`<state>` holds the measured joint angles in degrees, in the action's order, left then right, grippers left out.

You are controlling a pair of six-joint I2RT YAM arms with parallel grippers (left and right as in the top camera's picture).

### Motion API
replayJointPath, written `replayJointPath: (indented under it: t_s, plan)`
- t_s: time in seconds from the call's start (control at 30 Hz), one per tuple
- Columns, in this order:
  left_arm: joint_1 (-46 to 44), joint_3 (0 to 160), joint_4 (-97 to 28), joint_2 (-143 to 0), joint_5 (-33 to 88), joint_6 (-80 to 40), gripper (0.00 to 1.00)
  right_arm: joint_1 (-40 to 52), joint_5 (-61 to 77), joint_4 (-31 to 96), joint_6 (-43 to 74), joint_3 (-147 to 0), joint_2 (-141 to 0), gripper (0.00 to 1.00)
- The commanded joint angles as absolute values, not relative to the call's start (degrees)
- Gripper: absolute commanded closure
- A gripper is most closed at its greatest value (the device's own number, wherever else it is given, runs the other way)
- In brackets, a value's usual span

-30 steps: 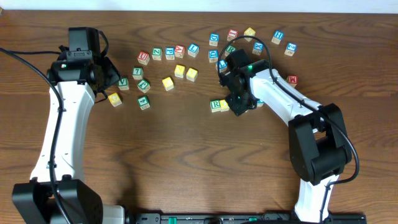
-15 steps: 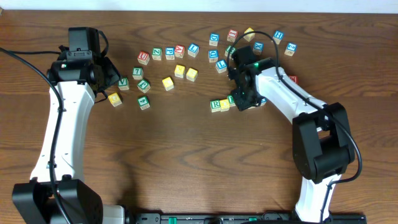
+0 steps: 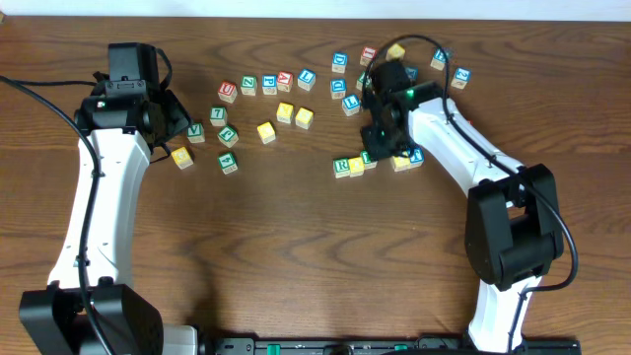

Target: Spell out ROBOT

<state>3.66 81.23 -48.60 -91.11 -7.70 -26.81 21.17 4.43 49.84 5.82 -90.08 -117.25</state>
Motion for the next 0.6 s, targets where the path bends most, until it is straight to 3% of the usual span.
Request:
replayJointPath:
  t_s: [0.0,0.57]
  plan:
    - [3.8,80.8,-48.6,-93.1,-8.0,-27.0,0.28,21.3,7.9,48.8,15.3,-91.1,-116.7,0.99]
    - [1.7,80.8,-47.8,-95.8,-5.0,-27.5,0.28,24.1,1.3,46.4,21.1,-90.0,-119.2,0.99]
